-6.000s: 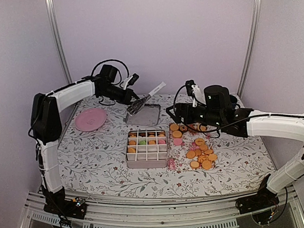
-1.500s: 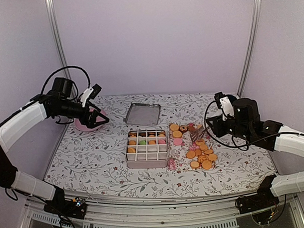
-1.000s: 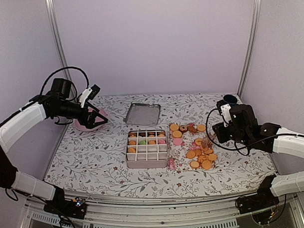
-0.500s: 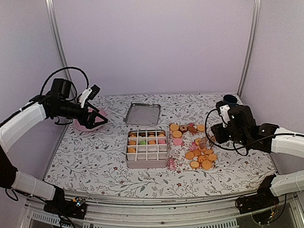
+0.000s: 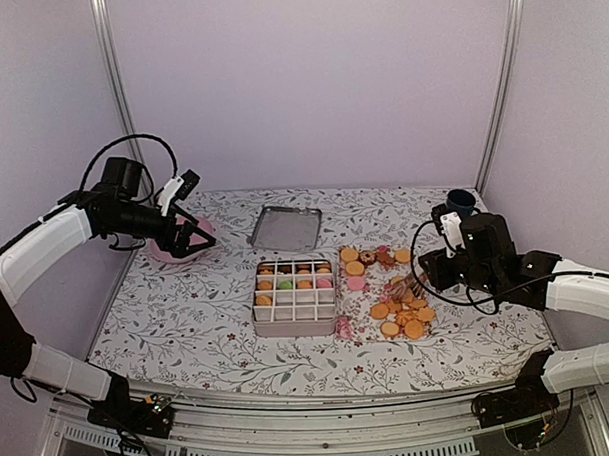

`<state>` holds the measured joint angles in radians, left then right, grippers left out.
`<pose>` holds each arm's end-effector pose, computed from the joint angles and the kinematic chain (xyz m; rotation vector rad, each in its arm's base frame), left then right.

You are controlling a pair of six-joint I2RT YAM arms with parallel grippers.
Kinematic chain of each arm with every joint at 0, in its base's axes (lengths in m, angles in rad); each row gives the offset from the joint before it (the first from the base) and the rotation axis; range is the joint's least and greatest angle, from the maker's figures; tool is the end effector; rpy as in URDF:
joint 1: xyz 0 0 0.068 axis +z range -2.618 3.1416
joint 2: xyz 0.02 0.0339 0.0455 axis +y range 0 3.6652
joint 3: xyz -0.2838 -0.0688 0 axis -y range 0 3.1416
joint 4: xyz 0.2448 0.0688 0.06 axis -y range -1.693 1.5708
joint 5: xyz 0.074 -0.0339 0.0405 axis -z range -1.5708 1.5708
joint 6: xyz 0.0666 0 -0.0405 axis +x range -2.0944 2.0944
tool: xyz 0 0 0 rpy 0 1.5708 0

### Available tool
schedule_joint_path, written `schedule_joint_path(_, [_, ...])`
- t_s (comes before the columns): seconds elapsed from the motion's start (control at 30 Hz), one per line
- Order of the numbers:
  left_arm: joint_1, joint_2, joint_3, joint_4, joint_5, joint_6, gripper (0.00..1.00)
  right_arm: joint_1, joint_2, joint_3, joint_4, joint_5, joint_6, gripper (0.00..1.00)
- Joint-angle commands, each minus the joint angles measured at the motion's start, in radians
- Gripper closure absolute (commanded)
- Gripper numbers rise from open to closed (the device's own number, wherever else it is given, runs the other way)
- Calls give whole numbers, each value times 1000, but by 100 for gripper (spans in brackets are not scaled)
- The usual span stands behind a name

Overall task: Pack the cookies
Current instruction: Pick up the fake cookies from the plate.

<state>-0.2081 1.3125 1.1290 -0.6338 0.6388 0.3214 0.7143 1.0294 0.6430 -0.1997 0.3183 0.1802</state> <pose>0.2720 -0.0980 0.3092 0.8807 2.1133 -0.6987 0.1931 0.1398 0.2441 -0.3837 2.0946 0.1852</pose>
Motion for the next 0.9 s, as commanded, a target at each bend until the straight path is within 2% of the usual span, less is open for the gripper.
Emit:
schedule_joint_path(0.0, [14, -22, -11, 8, 20, 6, 2, 5, -12, 0, 53, -7, 0, 54])
schedule_joint_path(0.17, [15, -24, -9, 12, 24, 1, 2, 4, -33, 3, 68, 1, -23, 55])
schedule_joint_path(0.37, [17, -33, -6, 11, 18, 3, 2, 6, 6, -7, 46, -6, -18, 61])
schedule_joint_path(0.5, [17, -36, -9, 11, 16, 6, 2, 5, 10, -5, 33, -1, -15, 69])
schedule_joint_path(0.63, [19, -35, -8, 13, 19, 7, 2, 4, -5, 13, 22, 12, -29, 86])
schedule_joint_path(0.87, [20, -25, -6, 12, 18, 6, 3, 6, -31, 118, 32, -40, -76, 92])
